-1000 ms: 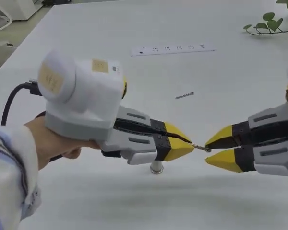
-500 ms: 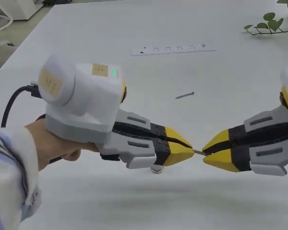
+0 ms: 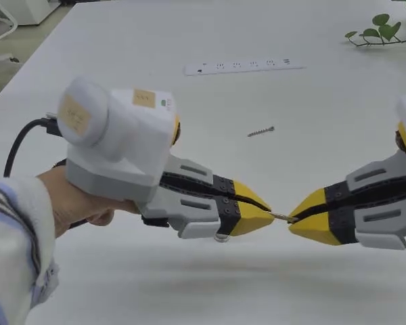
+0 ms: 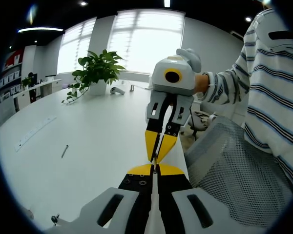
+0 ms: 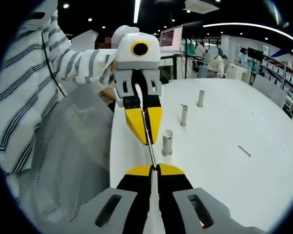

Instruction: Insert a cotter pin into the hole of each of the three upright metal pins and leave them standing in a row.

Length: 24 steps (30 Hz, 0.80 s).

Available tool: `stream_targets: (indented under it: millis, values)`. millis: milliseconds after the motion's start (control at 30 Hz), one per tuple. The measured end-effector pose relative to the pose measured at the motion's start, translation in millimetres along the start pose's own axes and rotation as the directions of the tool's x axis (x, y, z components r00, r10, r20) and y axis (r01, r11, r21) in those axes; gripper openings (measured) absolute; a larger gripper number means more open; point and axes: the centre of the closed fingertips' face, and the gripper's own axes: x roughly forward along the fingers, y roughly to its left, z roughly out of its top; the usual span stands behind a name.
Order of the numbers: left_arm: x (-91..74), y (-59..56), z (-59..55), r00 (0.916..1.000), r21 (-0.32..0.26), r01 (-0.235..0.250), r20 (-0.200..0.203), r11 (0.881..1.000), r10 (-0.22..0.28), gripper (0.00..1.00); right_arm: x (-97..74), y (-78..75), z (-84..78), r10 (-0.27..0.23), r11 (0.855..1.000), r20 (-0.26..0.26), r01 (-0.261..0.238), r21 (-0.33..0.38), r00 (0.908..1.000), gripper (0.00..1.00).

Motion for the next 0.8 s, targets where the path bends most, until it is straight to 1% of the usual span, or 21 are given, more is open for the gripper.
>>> stream_targets:
  millis: [167,267,300,400,500,533,567,667,733,800]
  values:
    - [2.2,-3.0,-6.8,0.9995,0.017,0.015,-0.030,1.000,-0.014,0.00,-3.0,4.7,0.5,0.030,1.000,-0.006,-0.030,-0.007,0.9995,0.05]
    - [5.3,-6.3,-10.2,0.9982,0.031,0.033,-0.050,0.999,-0.032,0.00,-3.9,8.8,-1.7,0.056,0.998,-0.028,-0.056,-0.009,0.9981,0.05]
    - [6.3,-8.0,-11.3,0.9975,0.036,0.044,-0.057,0.998,-0.042,0.01,-3.8,11.6,-3.5,0.073,0.997,-0.042,-0.073,-0.002,0.9965,0.05]
    - [8.3,-11.0,-14.3,0.9954,0.047,0.064,-0.074,0.997,-0.061,0.01,-3.2,15.5,-6.5,0.098,0.995,-0.066,-0.098,-0.010,0.9931,0.05]
    - [9.1,-13.0,-17.9,0.9929,0.054,0.081,-0.092,0.995,-0.076,0.01,-3.1,19.0,-7.2,0.116,0.993,-0.077,-0.117,-0.008,0.9902,0.05]
    - [9.2,-13.7,-18.0,0.9926,0.050,0.085,-0.091,0.995,-0.080,0.01,-3.3,19.5,-7.4,0.119,0.993,-0.081,-0.120,-0.007,0.9896,0.05]
    - [9.1,-15.6,-19.0,0.9915,0.032,0.096,-0.092,0.995,-0.092,0.01,-3.6,21.5,-7.7,0.129,0.992,-0.084,-0.130,0.001,0.9880,0.05]
    - [9.3,-16.8,-20.4,0.9904,0.030,0.105,-0.094,0.994,-0.102,0.01,-4.3,23.9,-7.4,0.143,0.989,-0.084,-0.140,0.039,0.9861,0.04]
    - [10.1,-17.3,-23.0,0.9888,0.034,0.107,-0.108,0.994,-0.103,0.01,-4.4,23.6,-5.9,0.143,0.989,-0.074,-0.140,0.044,0.9869,0.04]
    - [10.6,-17.4,-23.6,0.9888,0.008,0.104,-0.108,0.995,-0.102,0.01,-4.5,23.3,-6.6,0.142,0.989,-0.076,-0.139,0.042,0.9870,0.04]
